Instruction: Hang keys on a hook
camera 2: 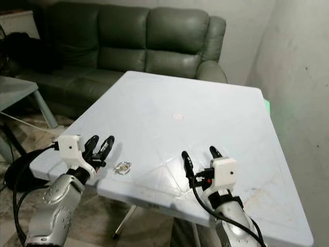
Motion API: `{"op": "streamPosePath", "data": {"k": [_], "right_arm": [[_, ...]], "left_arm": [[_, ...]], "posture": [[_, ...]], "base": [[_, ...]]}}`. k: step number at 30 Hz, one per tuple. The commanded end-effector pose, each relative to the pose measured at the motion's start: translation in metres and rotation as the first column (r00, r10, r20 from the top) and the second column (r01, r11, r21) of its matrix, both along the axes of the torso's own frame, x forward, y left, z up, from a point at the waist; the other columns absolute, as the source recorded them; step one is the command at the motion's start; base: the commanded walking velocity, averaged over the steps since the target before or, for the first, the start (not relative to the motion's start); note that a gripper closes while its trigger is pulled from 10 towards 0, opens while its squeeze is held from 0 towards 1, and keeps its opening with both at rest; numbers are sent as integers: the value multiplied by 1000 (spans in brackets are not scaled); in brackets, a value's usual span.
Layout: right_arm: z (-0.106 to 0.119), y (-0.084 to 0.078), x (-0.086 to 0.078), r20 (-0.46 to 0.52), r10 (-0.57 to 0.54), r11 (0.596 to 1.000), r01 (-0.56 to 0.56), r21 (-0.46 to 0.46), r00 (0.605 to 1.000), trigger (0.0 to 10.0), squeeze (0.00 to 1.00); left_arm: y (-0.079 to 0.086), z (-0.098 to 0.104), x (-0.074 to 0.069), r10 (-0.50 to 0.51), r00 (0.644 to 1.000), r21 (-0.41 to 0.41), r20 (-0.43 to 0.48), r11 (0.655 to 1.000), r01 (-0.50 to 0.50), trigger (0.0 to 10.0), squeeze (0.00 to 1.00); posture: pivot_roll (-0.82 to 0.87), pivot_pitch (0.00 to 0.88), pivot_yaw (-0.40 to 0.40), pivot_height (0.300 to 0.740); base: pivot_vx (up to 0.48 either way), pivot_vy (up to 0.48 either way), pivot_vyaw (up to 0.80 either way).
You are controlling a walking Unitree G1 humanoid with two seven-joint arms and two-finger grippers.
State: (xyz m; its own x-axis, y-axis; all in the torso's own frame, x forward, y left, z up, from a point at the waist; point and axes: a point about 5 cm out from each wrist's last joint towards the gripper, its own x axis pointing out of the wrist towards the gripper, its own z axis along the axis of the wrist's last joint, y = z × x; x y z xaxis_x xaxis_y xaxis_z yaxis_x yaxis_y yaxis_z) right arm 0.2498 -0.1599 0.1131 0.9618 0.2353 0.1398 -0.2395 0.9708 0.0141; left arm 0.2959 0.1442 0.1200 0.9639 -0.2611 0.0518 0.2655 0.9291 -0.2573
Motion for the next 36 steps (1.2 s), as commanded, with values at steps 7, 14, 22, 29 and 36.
{"op": "streamPosePath", "data": {"k": [7,14,22,29,36], "right_arm": [[4,-1,1,10,2,1000,-2,5,1000,10000,0],[5,0,1,9,2,1000,-2,7,1000,10000,0],[4,-1,0,8,1,1000,-1,7,1000,10000,0],[5,-1,-1,7,0,1000,0,7,1000,10000,0],[5,-1,-1,8,4,1000,-4,6,1000,10000,0]], "left_arm": [[-2,0,1,-4,1000,-14,-11,1000,4,10000,0],[-2,0,1,-1,1000,-24,-14,1000,0,10000,0],[-2,0,1,-2,1000,-29,-13,1000,2,10000,0],[-3,0,2,-2,1000,-33,-13,999,1,10000,0],[-3,1,1,3,1000,-36,-8,999,-3,10000,0]], "posture": [[-18,0,-22,740],[-20,0,-23,740],[-24,0,-22,740],[-26,0,-24,740],[-24,0,-26,740]], "base": [[0,329,0],[0,397,0],[0,399,0],[0,393,0],[0,160,0]]}}
